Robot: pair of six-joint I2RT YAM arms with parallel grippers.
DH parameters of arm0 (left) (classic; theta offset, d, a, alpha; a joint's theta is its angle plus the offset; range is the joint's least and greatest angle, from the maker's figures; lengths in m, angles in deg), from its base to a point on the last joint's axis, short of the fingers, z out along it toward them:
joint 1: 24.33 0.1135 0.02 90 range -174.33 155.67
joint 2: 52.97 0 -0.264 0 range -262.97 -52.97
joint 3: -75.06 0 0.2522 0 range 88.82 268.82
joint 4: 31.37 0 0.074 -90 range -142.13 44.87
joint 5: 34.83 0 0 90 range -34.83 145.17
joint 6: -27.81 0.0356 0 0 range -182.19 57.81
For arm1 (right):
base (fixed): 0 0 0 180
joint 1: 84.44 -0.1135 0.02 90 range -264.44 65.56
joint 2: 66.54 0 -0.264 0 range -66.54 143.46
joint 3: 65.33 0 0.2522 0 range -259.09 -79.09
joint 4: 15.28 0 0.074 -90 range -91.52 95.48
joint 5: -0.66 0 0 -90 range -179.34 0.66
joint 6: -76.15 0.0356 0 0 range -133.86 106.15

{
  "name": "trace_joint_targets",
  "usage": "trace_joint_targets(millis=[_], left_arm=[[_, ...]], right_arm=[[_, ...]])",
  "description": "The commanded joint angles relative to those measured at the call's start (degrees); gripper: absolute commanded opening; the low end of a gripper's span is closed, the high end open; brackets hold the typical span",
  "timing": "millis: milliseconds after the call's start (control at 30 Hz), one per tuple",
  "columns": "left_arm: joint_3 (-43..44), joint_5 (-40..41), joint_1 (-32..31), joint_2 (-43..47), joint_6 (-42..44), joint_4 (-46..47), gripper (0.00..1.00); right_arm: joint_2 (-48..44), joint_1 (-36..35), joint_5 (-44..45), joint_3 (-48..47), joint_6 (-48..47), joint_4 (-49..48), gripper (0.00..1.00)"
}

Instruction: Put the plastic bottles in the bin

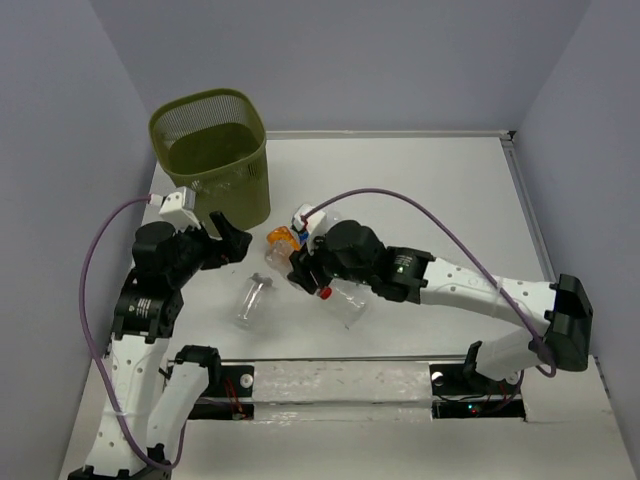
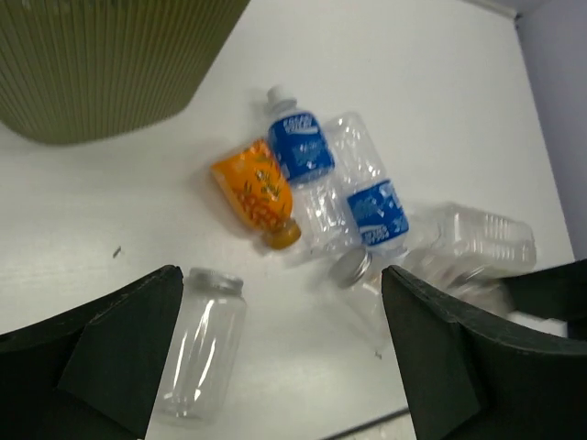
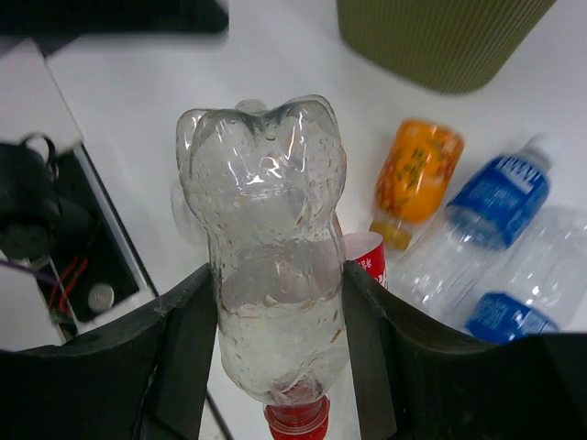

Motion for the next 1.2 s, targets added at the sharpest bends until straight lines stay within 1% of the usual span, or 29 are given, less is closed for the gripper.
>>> trace_joint_targets(millis=[0, 67, 100, 133, 167, 200, 233, 267, 367, 400, 433, 467, 500, 533, 567, 600, 733, 767, 800, 833, 900, 933, 967, 1067, 1100, 1167], left_arm=[[-4.1, -2.8, -0.4, 1.4, 0.8, -9.6, 0.99], [-6.1, -3.0, -0.4, 1.5, 1.0, -10.1, 0.99], [-7.3, -2.5, -0.6, 1.5, 1.0, -10.1, 0.99], [-7.8, -1.9, -0.8, 1.2, 1.0, -10.4, 0.99], [-8.1, -1.7, -1.1, 0.9, 0.9, -10.4, 0.99], [-8.5, -1.2, -1.3, 0.4, 0.9, -10.4, 0.99], [-8.6, -1.0, -2.2, -0.7, 0.9, -10.8, 0.99], [-8.7, -0.6, -2.7, -1.3, 0.9, -11.0, 0.99], [-9.2, 0.9, -5.3, -4.3, 1.0, -11.8, 0.99], [-9.3, 0.9, -5.9, -5.0, 1.0, -12.0, 0.99], [-9.7, 0.7, -6.4, -5.5, 1.0, -12.0, 0.99], [-9.9, 0.7, -7.4, -6.6, 1.2, -11.9, 0.99], [-10.0, 0.3, -7.7, -7.2, 1.2, -11.8, 0.99], [-10.0, -0.4, -8.1, -7.7, 1.3, -11.6, 0.99], [-9.9, -1.0, -8.3, -9.0, 1.4, -11.6, 0.99], [-10.0, -1.4, -9.0, -9.4, 1.7, -11.4, 0.99], [-10.1, -1.3, -9.8, -11.0, 1.7, -11.2, 0.99], [-10.3, -0.9, -10.0, -11.3, 1.7, -10.7, 0.99], [-10.5, -0.7, -10.2, -11.6, 1.7, -10.4, 0.99], [-10.7, -0.8, -10.6, -12.0, 1.5, -10.1, 0.99], [-11.3, -1.5, -10.9, -13.3, 1.4, -9.1, 0.99], [-11.4, -1.7, -11.3, -14.0, 1.3, -8.4, 0.99], [-11.5, -1.5, -11.5, -14.3, 1.4, -8.3, 0.99], [-11.5, -0.4, -12.4, -15.5, 1.1, -7.3, 0.99], [-11.6, 0.3, -12.5, -15.7, 1.0, -6.8, 0.99], [-11.7, 0.4, -12.9, -17.0, 1.1, -5.9, 0.99]], right_arm=[[0.0, 1.9, 6.3, -12.2, -5.5, -5.2, 0.26], [1.5, 3.3, 5.6, -15.7, -8.8, -7.9, 0.26], [2.3, 4.4, 3.8, -17.4, -9.3, -10.7, 0.25], [4.9, 6.7, 2.2, -21.7, -9.5, -11.3, 0.25], [6.4, 7.8, 0.8, -24.0, -9.7, -13.4, 0.25], [8.0, 8.8, -1.8, -26.4, -9.7, -15.7, 0.25], [9.8, 10.5, -3.0, -30.8, -9.6, -16.9, 0.25], [13.1, 11.2, -3.7, -33.0, -9.4, -18.2, 0.25], [17.6, 13.0, -7.0, -38.1, -8.6, -24.8, 0.25], [19.0, 14.1, -8.2, -41.2, -7.6, -26.5, 0.25], [22.1, 14.6, -10.1, -42.7, -7.1, -29.5, 0.25], [23.8, 14.6, -10.8, -44.7, -4.9, -30.5, 0.25], [25.7, 16.1, -11.7, -49.6, -4.2, -30.9, 0.25], [30.1, 16.1, -13.2, -52.6, -3.4, -31.0, 0.25], [32.5, 17.0, -13.8, -55.6, -2.7, -31.1, 0.25], [37.6, 17.5, -15.0, -62.3, -1.8, -31.0, 0.25], [48.6, 18.1, -18.3, -76.6, 0.6, -29.0, 0.26], [52.8, 18.1, -18.8, -81.9, 1.3, -28.3, 0.29], [54.1, 18.1, -19.1, -83.0, 1.3, -27.8, 0.45], [54.7, 18.1, -18.9, -83.0, 1.3, -27.8, 0.57], [53.2, 18.6, -18.8, -79.3, 0.8, -27.2, 0.83], [51.4, 18.6, -18.6, -73.4, 0.5, -27.3, 0.87], [46.5, 18.6, -18.5, -69.9, -0.6, -27.5, 0.89], [37.0, 18.6, -18.9, -57.5, -2.3, -28.5, 0.9], [29.4, 18.6, -19.8, -46.3, -1.6, -31.2, 0.89], [22.0, 18.6, -21.7, -34.1, -0.1, -35.9, 0.89]])
